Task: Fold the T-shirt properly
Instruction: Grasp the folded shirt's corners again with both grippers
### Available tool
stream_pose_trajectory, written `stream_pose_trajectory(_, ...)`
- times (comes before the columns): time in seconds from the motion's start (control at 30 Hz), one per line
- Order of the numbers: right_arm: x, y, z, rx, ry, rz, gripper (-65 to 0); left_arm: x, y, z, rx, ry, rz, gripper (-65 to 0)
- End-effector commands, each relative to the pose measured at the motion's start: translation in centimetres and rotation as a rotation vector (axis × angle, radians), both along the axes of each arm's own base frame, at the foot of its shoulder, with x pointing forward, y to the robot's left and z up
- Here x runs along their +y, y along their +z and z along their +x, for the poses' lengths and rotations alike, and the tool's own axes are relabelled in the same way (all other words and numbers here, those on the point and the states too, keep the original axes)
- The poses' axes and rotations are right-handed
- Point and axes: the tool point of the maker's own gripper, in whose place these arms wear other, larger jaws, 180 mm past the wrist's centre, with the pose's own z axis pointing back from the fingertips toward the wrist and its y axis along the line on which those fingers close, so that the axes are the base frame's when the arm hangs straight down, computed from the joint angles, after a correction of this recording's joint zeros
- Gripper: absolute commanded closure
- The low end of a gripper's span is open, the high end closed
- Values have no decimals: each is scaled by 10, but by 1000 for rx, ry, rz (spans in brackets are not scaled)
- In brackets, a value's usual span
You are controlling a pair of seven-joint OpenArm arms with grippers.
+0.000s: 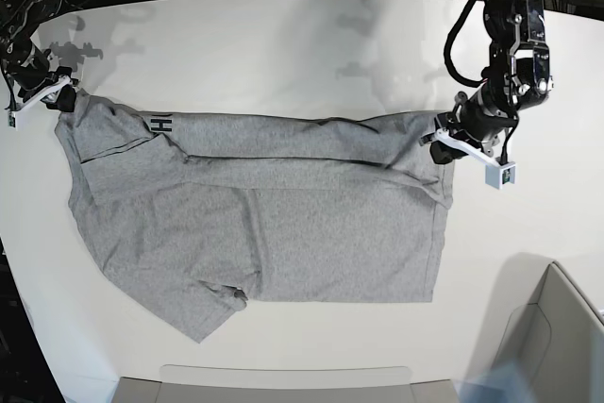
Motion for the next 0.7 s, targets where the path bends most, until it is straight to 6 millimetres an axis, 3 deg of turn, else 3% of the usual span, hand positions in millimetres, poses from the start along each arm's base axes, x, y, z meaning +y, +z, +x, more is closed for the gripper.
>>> stream_pose_trajectory(0.0,-7,24,10,-92,5,-9,-187,1,12,7,-43,-7,9,-140)
stream_pose_trajectory(0.3,2,81,-1,-320,50,155,-185,0,11,7,-43,-11,9,-140)
stream_pose_trajectory(0.67,2,61,7,-242,41,67,-188,-1,11,7,-43,-15,7,-140)
